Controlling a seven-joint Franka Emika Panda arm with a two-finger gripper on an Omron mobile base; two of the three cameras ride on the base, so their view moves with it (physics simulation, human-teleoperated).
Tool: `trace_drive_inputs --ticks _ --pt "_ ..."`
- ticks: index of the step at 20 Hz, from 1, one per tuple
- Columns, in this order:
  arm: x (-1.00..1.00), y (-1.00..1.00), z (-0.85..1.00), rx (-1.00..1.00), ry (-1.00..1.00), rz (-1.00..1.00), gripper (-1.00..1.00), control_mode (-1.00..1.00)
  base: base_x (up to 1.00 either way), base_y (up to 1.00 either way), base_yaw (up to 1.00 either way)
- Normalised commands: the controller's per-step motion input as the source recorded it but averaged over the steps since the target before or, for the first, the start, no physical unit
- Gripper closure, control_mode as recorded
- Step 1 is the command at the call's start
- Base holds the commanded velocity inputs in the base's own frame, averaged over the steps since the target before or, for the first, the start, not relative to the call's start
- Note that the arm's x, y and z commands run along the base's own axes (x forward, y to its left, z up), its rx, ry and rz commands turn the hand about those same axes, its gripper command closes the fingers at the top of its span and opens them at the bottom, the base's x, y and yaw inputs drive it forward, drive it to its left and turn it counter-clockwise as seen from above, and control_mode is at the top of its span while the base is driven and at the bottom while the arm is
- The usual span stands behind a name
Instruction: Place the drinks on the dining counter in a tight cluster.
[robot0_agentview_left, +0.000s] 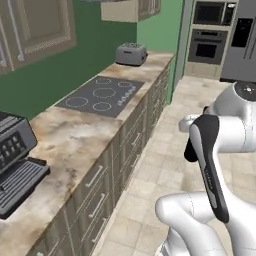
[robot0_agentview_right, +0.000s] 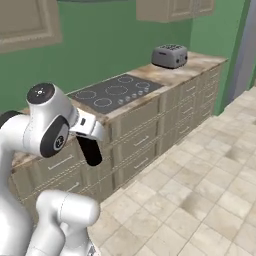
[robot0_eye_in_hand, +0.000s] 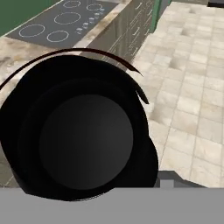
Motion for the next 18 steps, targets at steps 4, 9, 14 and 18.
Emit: trace_drive_inputs --ticks 4,9,14,18 --pt "0.0 0.0 0.0 0.0 0.0 0.0 1.0 1.0 1.0 0.0 -0.43" --pt "0.0 0.0 0.0 0.0 0.0 0.0 1.0 1.0 1.0 -0.11 -0.33" --pt "0.0 0.0 0.0 0.0 0.0 0.0 1.0 1.0 1.0 -0.33 -0.36" --pt "0.0 0.0 0.0 0.0 0.0 0.0 1.0 1.0 1.0 -0.24 -0.29"
